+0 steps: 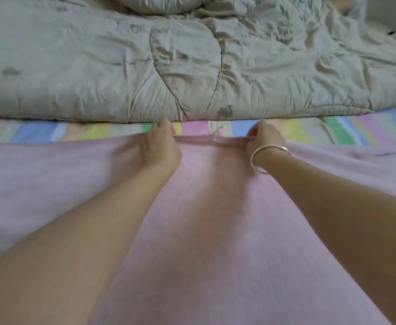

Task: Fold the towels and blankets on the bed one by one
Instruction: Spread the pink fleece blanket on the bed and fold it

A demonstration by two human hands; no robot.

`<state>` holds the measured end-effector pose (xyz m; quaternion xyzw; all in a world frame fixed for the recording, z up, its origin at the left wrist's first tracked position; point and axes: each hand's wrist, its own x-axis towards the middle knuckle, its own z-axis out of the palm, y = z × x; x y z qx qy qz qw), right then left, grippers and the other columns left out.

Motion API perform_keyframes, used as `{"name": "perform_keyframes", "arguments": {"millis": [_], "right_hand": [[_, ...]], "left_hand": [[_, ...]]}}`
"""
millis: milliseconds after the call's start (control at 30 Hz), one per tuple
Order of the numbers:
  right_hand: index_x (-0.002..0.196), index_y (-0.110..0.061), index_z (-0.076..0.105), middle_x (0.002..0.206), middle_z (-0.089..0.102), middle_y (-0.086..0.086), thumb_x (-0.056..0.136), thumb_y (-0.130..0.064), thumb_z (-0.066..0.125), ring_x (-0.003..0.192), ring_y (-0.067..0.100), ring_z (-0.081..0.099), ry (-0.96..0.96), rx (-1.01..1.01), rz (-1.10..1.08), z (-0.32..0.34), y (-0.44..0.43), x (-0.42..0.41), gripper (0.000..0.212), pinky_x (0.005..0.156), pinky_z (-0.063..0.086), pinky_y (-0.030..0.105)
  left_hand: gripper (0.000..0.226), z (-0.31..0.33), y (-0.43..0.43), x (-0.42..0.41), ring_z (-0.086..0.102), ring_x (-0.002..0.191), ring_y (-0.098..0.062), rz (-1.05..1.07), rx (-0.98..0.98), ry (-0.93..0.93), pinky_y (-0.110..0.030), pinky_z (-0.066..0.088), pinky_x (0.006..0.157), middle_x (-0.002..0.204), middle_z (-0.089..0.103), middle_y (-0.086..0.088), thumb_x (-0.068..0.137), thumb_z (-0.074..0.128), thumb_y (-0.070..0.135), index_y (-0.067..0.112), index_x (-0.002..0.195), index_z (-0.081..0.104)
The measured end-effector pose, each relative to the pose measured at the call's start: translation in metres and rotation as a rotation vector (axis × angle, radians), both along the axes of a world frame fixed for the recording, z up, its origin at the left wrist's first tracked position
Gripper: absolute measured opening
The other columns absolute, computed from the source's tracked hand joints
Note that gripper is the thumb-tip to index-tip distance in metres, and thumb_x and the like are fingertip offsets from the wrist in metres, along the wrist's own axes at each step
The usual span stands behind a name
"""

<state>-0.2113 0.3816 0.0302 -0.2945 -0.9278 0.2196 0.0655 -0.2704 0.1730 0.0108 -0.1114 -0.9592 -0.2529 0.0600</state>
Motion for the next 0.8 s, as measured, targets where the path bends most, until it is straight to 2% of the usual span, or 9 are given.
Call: {"name": "perform_keyframes", "arguments": {"millis": [67, 133, 233, 300, 400, 500, 567, 633, 800], "right_hand": [[0.137, -0.016, 0.044, 0.144, 0.039, 0.015, 0.096, -0.026, 0.041, 0.131, 0.031, 0.039, -0.064, -0.031, 0.134, -0.034, -0.015, 0.009, 0.043, 0.108, 0.026, 0.032], [0.148, -0.022, 0.029, 0.155, 0.021, 0.013, 0.097, -0.035, 0.027, 0.143, 0.03, 0.019, -0.112, 0.107, 0.242, -0.059, -0.025, 0.018, 0.054, 0.117, 0.01, 0.038], [0.153, -0.029, 0.012, 0.161, 0.0, 0.011, 0.101, -0.028, 0.024, 0.148, 0.03, 0.0, -0.246, 0.207, 0.245, -0.066, -0.027, 0.015, 0.053, 0.119, -0.002, 0.041], [0.153, -0.03, 0.01, 0.161, -0.004, 0.012, 0.101, -0.025, 0.023, 0.148, 0.03, -0.002, -0.281, 0.163, 0.157, -0.056, -0.036, 0.01, 0.053, 0.12, -0.001, 0.042], [0.15, -0.027, 0.024, 0.161, 0.005, 0.01, 0.1, -0.027, 0.034, 0.148, 0.029, 0.005, -0.16, -0.035, 0.022, -0.028, -0.068, 0.021, 0.051, 0.119, 0.007, 0.041], [0.152, -0.028, 0.018, 0.162, -0.001, 0.002, 0.097, -0.032, 0.039, 0.148, 0.027, -0.005, -0.121, 0.072, 0.219, -0.021, -0.128, 0.074, 0.059, 0.12, 0.0, 0.042], [0.153, -0.031, 0.011, 0.162, -0.007, 0.0, 0.09, -0.052, 0.021, 0.148, 0.025, -0.013, -0.174, 0.109, 0.385, -0.027, -0.187, 0.118, 0.067, 0.118, -0.01, 0.044], [0.153, -0.032, 0.004, 0.162, -0.01, 0.0, 0.07, -0.063, -0.005, 0.147, 0.024, -0.017, -0.206, 0.139, 0.477, -0.036, -0.233, 0.139, 0.09, 0.112, -0.018, 0.044], [0.153, -0.03, 0.0, 0.161, -0.013, 0.001, 0.064, -0.065, -0.013, 0.147, 0.025, -0.018, -0.234, 0.203, 0.674, -0.039, -0.348, 0.144, 0.097, 0.115, -0.017, 0.049]], "left_hand": [[0.049, -0.032, -0.01, 0.012, 0.022, 0.144, -0.033, -0.168, -0.105, -0.114, -0.038, 0.02, 0.116, 0.153, 0.03, -0.016, 0.096, 0.046, 0.027, 0.009, 0.141, 0.04], [0.063, -0.057, -0.018, 0.02, 0.002, 0.15, -0.029, -0.218, -0.25, -0.045, -0.04, 0.004, 0.121, 0.162, 0.009, -0.012, 0.096, 0.025, 0.041, 0.012, 0.152, 0.022], [0.063, -0.063, -0.009, 0.027, 0.0, 0.15, -0.027, -0.148, -0.407, 0.067, -0.045, 0.001, 0.121, 0.163, 0.006, -0.012, 0.099, 0.024, 0.04, 0.015, 0.155, 0.013], [0.062, -0.053, 0.001, 0.033, -0.003, 0.15, -0.025, -0.085, -0.472, 0.074, -0.05, -0.001, 0.12, 0.163, 0.003, -0.011, 0.1, 0.026, 0.037, 0.015, 0.155, 0.009], [0.057, -0.032, -0.002, 0.055, 0.004, 0.15, -0.024, -0.057, -0.374, 0.07, -0.05, -0.001, 0.12, 0.163, 0.003, -0.01, 0.099, 0.032, 0.022, 0.016, 0.154, 0.017], [0.053, -0.02, -0.046, 0.092, 0.022, 0.146, -0.021, -0.131, -0.232, 0.075, -0.045, 0.007, 0.12, 0.16, 0.021, -0.006, 0.094, 0.037, 0.02, 0.019, 0.147, 0.038], [0.054, -0.024, -0.102, 0.122, 0.038, 0.14, -0.023, -0.153, -0.235, 0.085, -0.045, 0.021, 0.117, 0.154, 0.037, -0.009, 0.092, 0.029, 0.031, 0.018, 0.139, 0.051], [0.061, -0.031, -0.156, 0.141, 0.044, 0.136, -0.024, -0.178, -0.307, 0.045, -0.046, 0.031, 0.114, 0.148, 0.045, -0.012, 0.09, 0.023, 0.039, 0.015, 0.137, 0.054], [0.062, -0.033, -0.321, 0.188, 0.044, 0.136, -0.027, -0.033, -0.415, 0.01, -0.05, 0.033, 0.111, 0.146, 0.047, -0.014, 0.094, 0.024, 0.043, 0.012, 0.14, 0.052]]}}
